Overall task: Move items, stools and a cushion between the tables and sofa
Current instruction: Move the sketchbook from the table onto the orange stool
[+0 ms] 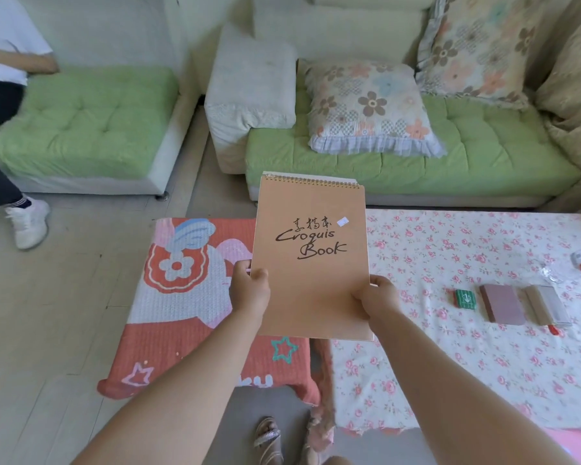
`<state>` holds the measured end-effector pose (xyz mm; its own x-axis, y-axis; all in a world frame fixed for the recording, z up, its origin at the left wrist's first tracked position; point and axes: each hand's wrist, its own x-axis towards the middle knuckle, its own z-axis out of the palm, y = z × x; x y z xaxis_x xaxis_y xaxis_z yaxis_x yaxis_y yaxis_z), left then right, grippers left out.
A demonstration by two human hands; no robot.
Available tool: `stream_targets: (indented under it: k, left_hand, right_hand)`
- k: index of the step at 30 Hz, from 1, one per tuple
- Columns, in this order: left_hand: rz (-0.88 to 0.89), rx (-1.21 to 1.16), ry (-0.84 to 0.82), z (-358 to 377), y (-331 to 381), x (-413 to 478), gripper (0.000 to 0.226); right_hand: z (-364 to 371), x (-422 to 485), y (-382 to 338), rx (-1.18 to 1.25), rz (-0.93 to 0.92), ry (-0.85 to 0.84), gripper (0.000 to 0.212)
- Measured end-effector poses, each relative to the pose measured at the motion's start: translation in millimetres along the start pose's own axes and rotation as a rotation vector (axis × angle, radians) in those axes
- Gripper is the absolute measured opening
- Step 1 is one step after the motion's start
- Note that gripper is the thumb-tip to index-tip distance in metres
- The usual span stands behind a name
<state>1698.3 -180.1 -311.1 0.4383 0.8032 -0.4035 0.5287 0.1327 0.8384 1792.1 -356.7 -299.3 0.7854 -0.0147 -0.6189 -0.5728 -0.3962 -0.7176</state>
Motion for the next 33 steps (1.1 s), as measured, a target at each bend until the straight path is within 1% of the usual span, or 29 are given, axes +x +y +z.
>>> stream_targets:
  k: [3, 6, 8, 11, 14, 17, 22, 23, 27, 33]
  left_hand:
    - [0.002, -0.003, 0.029, -14.9, -3.8, 6.2, 0.013]
    - [-0.017, 0.004, 0.071, -27.1, -6.7, 12.0, 0.031]
    - [-0.029, 0.002, 0.107, -38.6, -11.9, 18.9, 0.032]
    - [-0.053, 0.010, 0.110, -57.4, -17.1, 32.1, 0.035]
    - [-0.073, -0.002, 0.076, -74.3, -24.5, 47.5, 0.036]
    - [-0.072, -0.026, 0.042, -93.6, -34.5, 69.5, 0.031]
    - [-0.106, 0.094, -0.089, -135.1, -58.0, 114.3, 0.019]
    - [-0.108, 0.119, -0.115, -142.0, -62.2, 123.8, 0.020]
    - [-0.165, 0.193, -0.178, -158.9, -81.3, 153.5, 0.036]
    - [-0.206, 0.186, -0.202, -148.2, -122.7, 170.8, 0.016]
  right_hand:
    - [16.3, -3.4, -4.5, 0.000, -0.004, -0.036, 0.039]
    - [31.1, -3.9, -9.6, -0.022, -0.013, -0.063, 0.035]
    - [45.8, -4.6, -11.3, -0.039, -0.021, -0.090, 0.034]
    - [67.9, -9.7, -13.9, -0.029, -0.016, -0.113, 0.033]
    - [90.4, -14.0, -17.1, -0.042, -0.033, -0.110, 0.030]
    - [118.7, -15.0, -18.0, -0.049, -0.031, -0.104, 0.030]
    - [171.0, -26.9, -0.4, -0.025, 0.045, -0.068, 0.033]
    - [180.8, -27.1, 3.1, -0.033, 0.055, -0.060, 0.032]
    - [212.6, -21.4, 16.0, -0.087, 0.092, -0.041, 0.030]
    - [233.5, 8.3, 47.2, -0.164, 0.170, -0.052, 0.029]
